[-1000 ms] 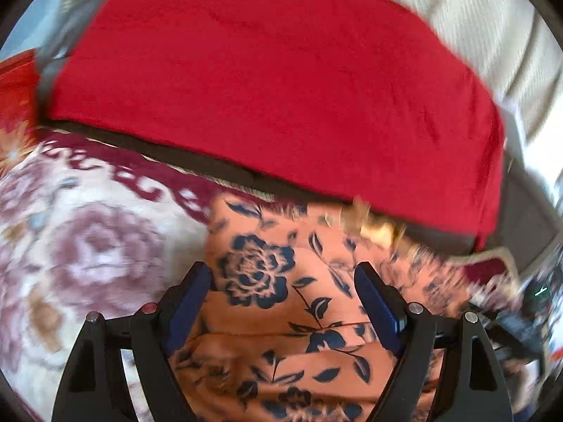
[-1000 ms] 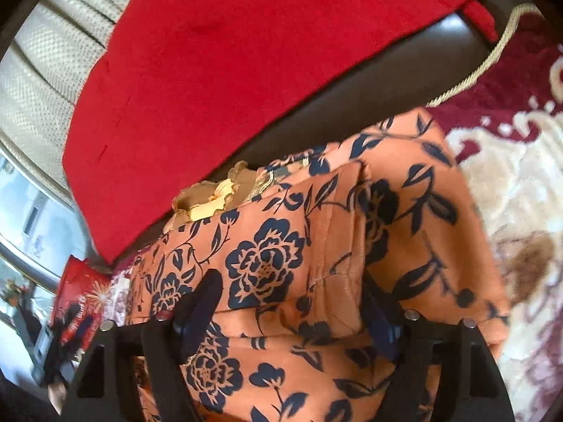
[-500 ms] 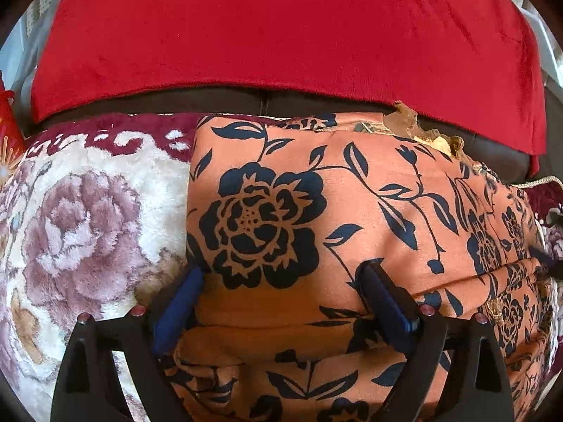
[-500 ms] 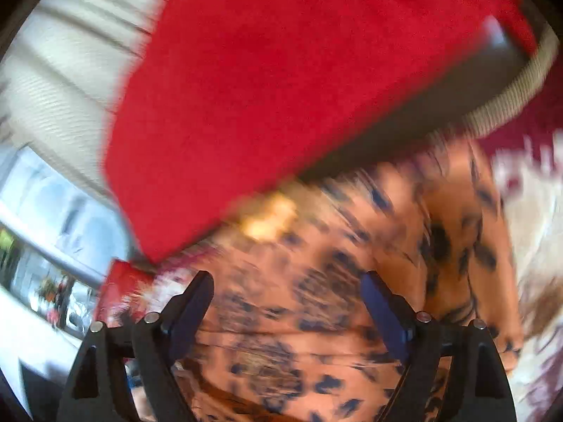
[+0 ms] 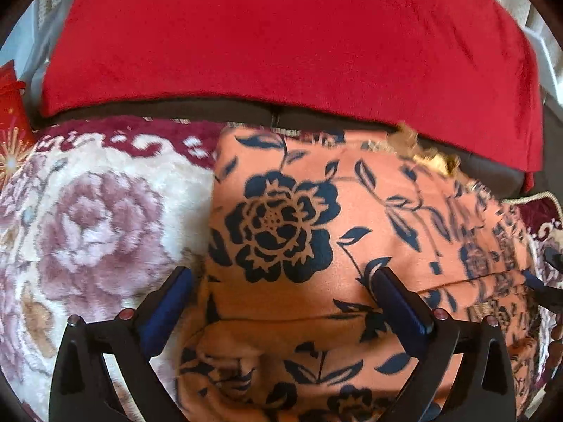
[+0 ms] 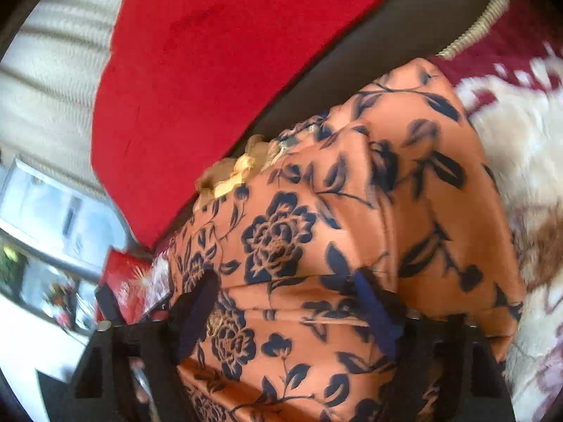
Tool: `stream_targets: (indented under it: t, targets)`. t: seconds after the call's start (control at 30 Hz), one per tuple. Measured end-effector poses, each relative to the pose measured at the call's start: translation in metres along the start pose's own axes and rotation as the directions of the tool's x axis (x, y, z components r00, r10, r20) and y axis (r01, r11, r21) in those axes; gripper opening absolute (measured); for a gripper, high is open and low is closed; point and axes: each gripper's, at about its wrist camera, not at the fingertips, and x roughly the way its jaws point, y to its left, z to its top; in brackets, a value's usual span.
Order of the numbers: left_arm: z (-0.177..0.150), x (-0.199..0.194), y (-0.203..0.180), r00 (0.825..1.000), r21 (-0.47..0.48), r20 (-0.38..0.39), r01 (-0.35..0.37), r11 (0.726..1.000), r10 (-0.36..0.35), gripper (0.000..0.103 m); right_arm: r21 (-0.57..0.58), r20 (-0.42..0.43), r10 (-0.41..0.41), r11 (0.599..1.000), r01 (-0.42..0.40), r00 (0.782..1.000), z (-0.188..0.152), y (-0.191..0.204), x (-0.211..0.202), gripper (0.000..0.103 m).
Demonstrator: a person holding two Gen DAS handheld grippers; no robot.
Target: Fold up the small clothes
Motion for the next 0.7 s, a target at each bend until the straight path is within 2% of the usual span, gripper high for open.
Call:
stream_targets:
  t: [0.03,0.1,0.13,0.2,0.27,0.3,0.33,0.37,0.4,0.43,0.5,0.57,0.7]
  targets:
    - [-0.001,-0.003,0.003,1.0,0.0,0.01,-0.003,1.0,0.003,0.102,0.009,0.023,-0.007,1.0,0.007,1.0,0.0,0.004,-0.006,0.08]
    - [0.0,-0.002,0.006,1.0,-0.005,-0.003,-0.013,1.0,0.013,0.102,-0.058,0.06,-0.064,0.996,0.067,0.996,0.003,0.023,-0.019,0.084]
    - [0.001,-0.002,0.007,1.0,-0.019,-0.002,-0.011,1.0,0.011,0.102,-0.086,0.065,-0.063,0.994,0.069,0.996,0.006,0.032,-0.019,0.084]
    - [0.002,-0.006,0.011,1.0,-0.064,0.015,0.014,0.998,-0.013,0.102,-0.077,0.05,0.0,0.997,0.004,0.999,0.018,0.041,-0.012,0.084]
    - [0.005,-0.008,0.009,0.998,-0.078,0.035,0.046,0.996,-0.043,0.102,-0.03,0.056,0.028,0.999,-0.027,0.998,0.038,0.036,0.003,0.084]
    - [0.008,-0.003,0.001,0.999,-0.048,0.03,0.017,0.999,-0.015,0.102,-0.006,0.062,0.015,1.0,-0.014,0.998,0.043,0.029,0.015,0.084]
    - [0.007,0.009,-0.009,0.997,0.029,-0.009,-0.08,0.996,0.081,0.102,0.029,0.066,-0.026,0.999,0.024,0.997,0.053,0.017,0.025,0.084]
    - [0.005,0.023,-0.016,0.988,0.088,-0.068,-0.129,0.988,0.135,0.102,0.066,0.06,-0.056,0.996,0.052,0.997,0.059,0.004,0.031,0.084]
    - [0.002,0.031,-0.017,0.987,0.105,-0.098,-0.12,0.987,0.131,0.102,0.126,0.05,-0.028,0.992,0.021,0.998,0.062,-0.012,0.038,0.084]
    - [0.002,0.026,-0.01,0.992,0.05,-0.077,-0.099,0.994,0.102,0.102,0.145,0.073,-0.006,0.989,-0.004,0.997,0.062,-0.014,0.035,0.083]
    - [0.002,0.018,0.003,0.996,-0.027,-0.078,-0.049,0.998,0.047,0.102,0.098,0.096,-0.032,0.995,0.022,0.995,0.055,0.004,0.018,0.084]
    - [-0.004,0.002,0.014,0.998,-0.064,-0.063,-0.016,0.998,0.012,0.102,-0.012,0.098,-0.066,0.998,0.067,0.993,0.037,0.023,-0.005,0.084]
    - [-0.035,-0.054,0.033,0.997,-0.04,0.065,0.038,0.998,-0.035,0.102,-0.172,0.146,-0.11,0.976,0.135,0.983,-0.013,0.037,-0.061,0.084]
